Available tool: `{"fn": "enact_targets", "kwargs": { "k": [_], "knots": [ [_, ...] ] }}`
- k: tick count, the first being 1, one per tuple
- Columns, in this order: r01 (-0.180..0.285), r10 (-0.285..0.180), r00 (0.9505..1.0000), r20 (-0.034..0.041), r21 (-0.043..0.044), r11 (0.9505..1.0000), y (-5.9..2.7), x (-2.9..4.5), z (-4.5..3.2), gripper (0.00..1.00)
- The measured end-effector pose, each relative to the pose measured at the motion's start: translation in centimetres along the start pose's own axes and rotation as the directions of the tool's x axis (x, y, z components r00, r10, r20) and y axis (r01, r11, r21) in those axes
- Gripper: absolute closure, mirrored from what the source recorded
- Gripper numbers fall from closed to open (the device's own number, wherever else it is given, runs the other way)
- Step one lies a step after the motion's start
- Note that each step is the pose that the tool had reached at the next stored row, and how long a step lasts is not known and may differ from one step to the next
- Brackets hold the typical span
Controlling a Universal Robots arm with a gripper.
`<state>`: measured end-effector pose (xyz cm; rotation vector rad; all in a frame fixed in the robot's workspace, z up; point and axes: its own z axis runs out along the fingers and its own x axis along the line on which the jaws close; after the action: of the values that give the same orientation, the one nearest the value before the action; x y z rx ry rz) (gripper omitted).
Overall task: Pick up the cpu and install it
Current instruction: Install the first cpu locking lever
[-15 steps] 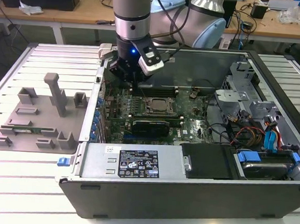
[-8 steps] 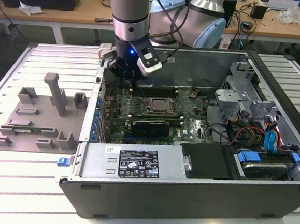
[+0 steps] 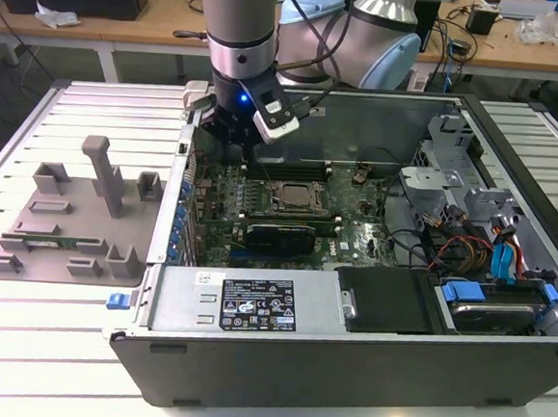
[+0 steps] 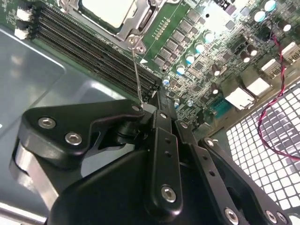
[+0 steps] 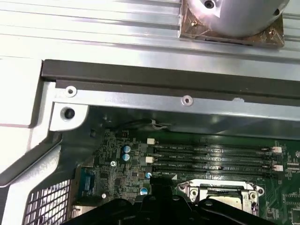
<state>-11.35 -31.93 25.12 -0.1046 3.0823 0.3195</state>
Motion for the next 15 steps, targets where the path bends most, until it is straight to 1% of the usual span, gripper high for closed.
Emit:
{"fn": "enact_targets", "kwargs": {
  "k": [1, 2, 3, 5, 8, 11, 13, 14, 15],
  "knots": [
    [0.0, 0.0, 1.0, 0.0004, -0.0077, 1.0, -0.01, 0.0, -0.01, 0.89],
    [-0.001, 0.001, 1.0, 0.0012, -0.0186, 0.9998, -0.01, 0.0, -0.01, 0.89],
    [-0.001, 0.001, 1.0, 0.0016, -0.0228, 0.9997, -0.01, 0.0, 0.0, 0.89],
    [-0.001, 0.001, 1.0, 0.0017, -0.0239, 0.9997, 0.0, 0.0, 0.0, 0.89],
    [-0.001, 0.001, 1.0, 0.0014, -0.0243, 0.9997, -0.04, -0.41, 0.01, 0.89],
    [-0.001, 0.001, 1.0, 0.0008, -0.0243, 0.9997, -0.11, -1.45, 0.05, 0.89],
    [-0.001, 0.001, 1.0, -0.0004, -0.0245, 0.9997, -0.18, -2.43, 0.09, 0.89],
    [-0.001, 0.001, 1.0, -0.001, -0.0245, 0.9997, -0.21, -2.8, 0.11, 0.89],
    [-0.001, 0.001, 1.0, -0.0012, -0.0245, 0.9997, -0.22, -3.01, 0.11, 0.89]
  ]
}}
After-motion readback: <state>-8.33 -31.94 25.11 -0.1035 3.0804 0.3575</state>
